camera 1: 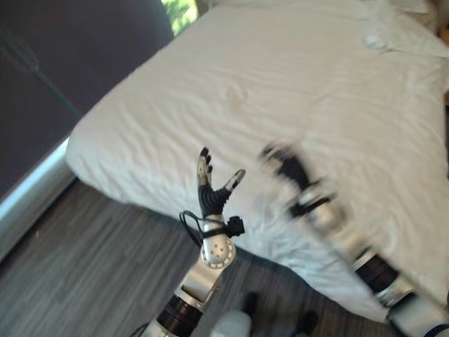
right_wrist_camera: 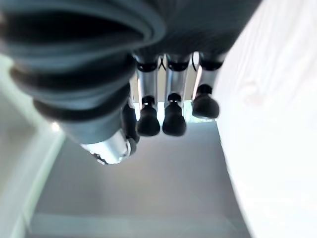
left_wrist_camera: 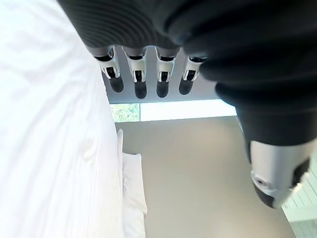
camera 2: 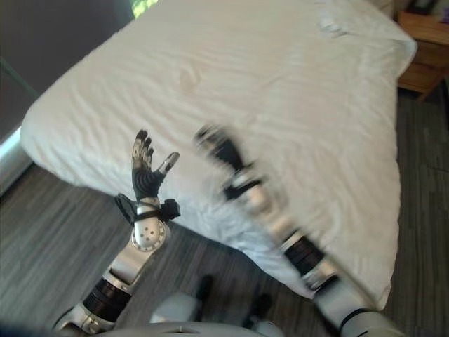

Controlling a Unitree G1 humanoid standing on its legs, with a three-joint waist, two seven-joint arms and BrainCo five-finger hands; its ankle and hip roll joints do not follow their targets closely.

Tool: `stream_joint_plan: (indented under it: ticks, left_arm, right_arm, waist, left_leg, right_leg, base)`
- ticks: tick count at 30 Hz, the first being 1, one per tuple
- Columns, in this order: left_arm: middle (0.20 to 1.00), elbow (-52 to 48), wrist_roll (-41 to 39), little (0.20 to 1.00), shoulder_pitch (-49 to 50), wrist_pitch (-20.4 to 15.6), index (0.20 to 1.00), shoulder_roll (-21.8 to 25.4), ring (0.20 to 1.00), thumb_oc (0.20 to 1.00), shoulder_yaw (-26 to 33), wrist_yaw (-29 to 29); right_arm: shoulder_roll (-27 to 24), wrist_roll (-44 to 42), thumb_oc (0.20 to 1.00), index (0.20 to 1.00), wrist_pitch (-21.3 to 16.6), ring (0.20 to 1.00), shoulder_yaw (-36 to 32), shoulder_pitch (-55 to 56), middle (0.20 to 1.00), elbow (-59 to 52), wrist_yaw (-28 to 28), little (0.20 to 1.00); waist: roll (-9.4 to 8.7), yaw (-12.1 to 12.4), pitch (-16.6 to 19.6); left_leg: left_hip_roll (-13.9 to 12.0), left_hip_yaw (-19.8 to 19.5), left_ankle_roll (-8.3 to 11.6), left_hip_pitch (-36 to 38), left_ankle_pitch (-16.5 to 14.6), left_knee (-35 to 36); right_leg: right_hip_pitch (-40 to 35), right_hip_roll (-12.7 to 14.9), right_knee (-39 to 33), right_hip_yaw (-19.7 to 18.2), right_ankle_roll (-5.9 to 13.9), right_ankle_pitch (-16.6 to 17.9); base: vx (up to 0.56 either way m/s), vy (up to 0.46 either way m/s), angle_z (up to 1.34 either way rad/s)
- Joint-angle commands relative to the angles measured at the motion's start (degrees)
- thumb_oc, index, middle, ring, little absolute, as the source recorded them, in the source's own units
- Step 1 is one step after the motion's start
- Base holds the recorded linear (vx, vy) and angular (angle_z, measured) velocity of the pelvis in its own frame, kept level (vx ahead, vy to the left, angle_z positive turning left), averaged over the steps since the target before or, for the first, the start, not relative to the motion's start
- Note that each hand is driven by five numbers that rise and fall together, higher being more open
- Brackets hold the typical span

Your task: Making the bed.

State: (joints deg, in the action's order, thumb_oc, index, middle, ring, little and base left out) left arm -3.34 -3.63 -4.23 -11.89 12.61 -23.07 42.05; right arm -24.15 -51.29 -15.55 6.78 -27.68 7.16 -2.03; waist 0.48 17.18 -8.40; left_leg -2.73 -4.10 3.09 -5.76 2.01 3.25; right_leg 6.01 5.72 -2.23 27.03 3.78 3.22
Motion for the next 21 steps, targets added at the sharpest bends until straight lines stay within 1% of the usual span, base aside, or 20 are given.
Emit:
stream_joint_plan:
  ticks: [1,3,4,7,9,11,13,15,16,19,21]
  left_arm:
    - [1.0,1.06,2.37,1.0,-5.43,-4.06,1.0,0.06,1.0,1.0,-3.27,-4.39]
    - [1.0,1.15,2.52,1.0,-5.18,-5.04,1.0,-0.03,1.0,1.0,-3.35,-5.27]
    - [1.0,1.18,2.46,1.0,-5.08,-5.38,1.0,-0.22,1.0,1.0,-3.46,-5.6]
    - [1.0,1.73,1.09,1.0,-5.64,-6.1,1.0,-0.83,1.0,1.0,-3.95,-6.44]
    - [1.0,2.8,1.28,1.0,-7.01,-6.04,1.0,-1.18,1.0,1.0,-4.09,-7.0]
    - [1.0,3.73,2.37,1.0,-9.32,-6.01,1.0,-1.48,1.0,1.0,-4.34,-7.32]
    - [1.0,3.98,2.54,1.0,-11.24,-5.46,1.0,-1.83,1.0,1.0,-4.65,-7.07]
    - [1.0,5.27,3.38,1.0,-13.79,-4.62,1.0,-2.46,1.0,1.0,-4.78,-5.91]
    - [1.0,6.5,3.66,1.0,-15.18,-4.47,1.0,-2.87,1.0,1.0,-4.97,-4.91]
    - [1.0,8.23,3.91,1.0,-16.65,-4.14,1.0,-3.33,1.0,1.0,-4.21,-3.33]
    - [1.0,8.46,4.04,1.0,-16.71,-4.11,1.0,-3.38,1.0,1.0,-3.86,-3.27]
  right_arm:
    - [2.11,4.43,0.2,0.2,-5.44,0.2,5.62,-4.67,0.2,-3.03,3.84,0.2]
    - [1.31,7.78,0.2,0.2,-4.83,0.2,5.55,-3.93,0.2,-1.09,3.77,0.2]
    - [1.26,7.14,0.2,0.2,-4.6,0.2,4.61,-3.6,0.2,0.51,3.88,0.2]
    - [0.81,1.44,0.2,0.2,-3.7,0.2,2.26,-3.21,0.2,10.25,4.62,0.2]
    - [0.0,-1.68,0.2,0.2,-2.23,0.2,1.56,-3.41,0.2,15.61,6.83,0.2]
    - [0.06,-4.39,0.2,0.2,-1.61,0.2,0.43,-3.44,0.2,19.0,9.21,0.2]
    - [0.86,-4.64,0.2,0.2,-3.01,0.2,1.01,-4.74,0.2,14.86,6.07,0.2]
    - [2.03,-3.85,0.2,0.2,-2.67,0.2,1.78,-2.98,0.2,11.82,3.41,0.2]
    - [2.15,-5.04,0.2,0.2,-2.38,0.2,1.64,-2.9,0.2,12.96,3.14,0.2]
    - [1.54,-4.78,0.2,0.2,-2.88,0.2,1.04,-1.89,0.2,14.35,3.16,0.2]
    - [1.41,-4.83,0.2,0.2,-3.11,0.2,0.37,-0.9,0.2,14.41,3.5,0.2]
  waist:
    - [-1.0,1.92,-3.3]
    - [-0.75,1.8,-4.22]
    - [-0.72,1.69,-4.58]
    - [-0.79,1.12,-5.2]
    - [-1.18,0.89,-5.55]
    - [-1.28,0.75,-6.11]
    - [-1.15,0.3,-6.99]
    - [-1.18,-0.79,-7.35]
    - [-1.17,-1.49,-7.5]
    - [-0.91,-3.35,-8.01]
    - [-0.88,-3.79,-8.09]
  left_leg:
    - [-2.31,1.13,3.44,-2.13,1.64,1.75]
    - [-2.52,1.28,3.92,-4.47,2.45,1.75]
    - [-2.59,1.35,4.08,-5.37,2.59,1.75]
    - [-2.99,2.43,4.5,-8.33,2.9,1.75]
    - [-3.46,3.39,4.62,-9.91,3.07,1.75]
    - [-3.62,4.13,4.85,-11.56,3.23,1.75]
    - [-3.71,4.46,5.29,-13.17,3.44,1.75]
    - [-3.78,5.17,5.61,-14.48,3.71,1.75]
    - [-3.78,5.5,5.69,-15.03,3.74,1.75]
    - [-3.61,6.16,5.65,-15.6,3.53,1.75]
    - [-3.5,6.25,5.57,-15.52,3.43,1.75]
  right_leg:
    - [-3.33,1.71,-2.77,-1.44,4.82,-2.23]
    - [-1.11,1.92,-2.77,-1.21,4.9,-1.99]
    - [-0.34,2.04,-2.77,-1.12,4.98,-1.85]
    - [2.56,2.41,-2.77,-1.39,5.67,-1.49]
    - [4.37,2.41,-2.77,-2.07,6.21,-1.25]
    - [6.49,2.42,-2.77,-2.93,6.54,-0.75]
    - [8.19,2.72,-2.77,-3.43,6.87,-0.31]
    - [9.85,2.96,-2.77,-3.79,7.14,-0.07]
    - [10.44,3.13,-2.77,-3.83,7.25,0.0]
    - [11.13,3.36,-2.77,-4.19,7.53,0.18]
    - [11.05,3.41,-2.77,-4.28,7.55,0.22]
  base:
    - [-0.04,0.006,-0.25]
    - [-0.07,-0.004,-0.05]
    - [-0.07,-0.005,0.09]
    - [-0.06,0.022,0.08]
    - [-0.07,0.031,-0.08]
    - [-0.07,0.014,-0.29]
    - [-0.06,0.013,-0.28]
    - [-0.02,0.024,-0.15]
    - [-0.02,0.033,-0.07]
    - [-0.02,0.044,-0.02]
    - [0.01,0.022,-0.06]
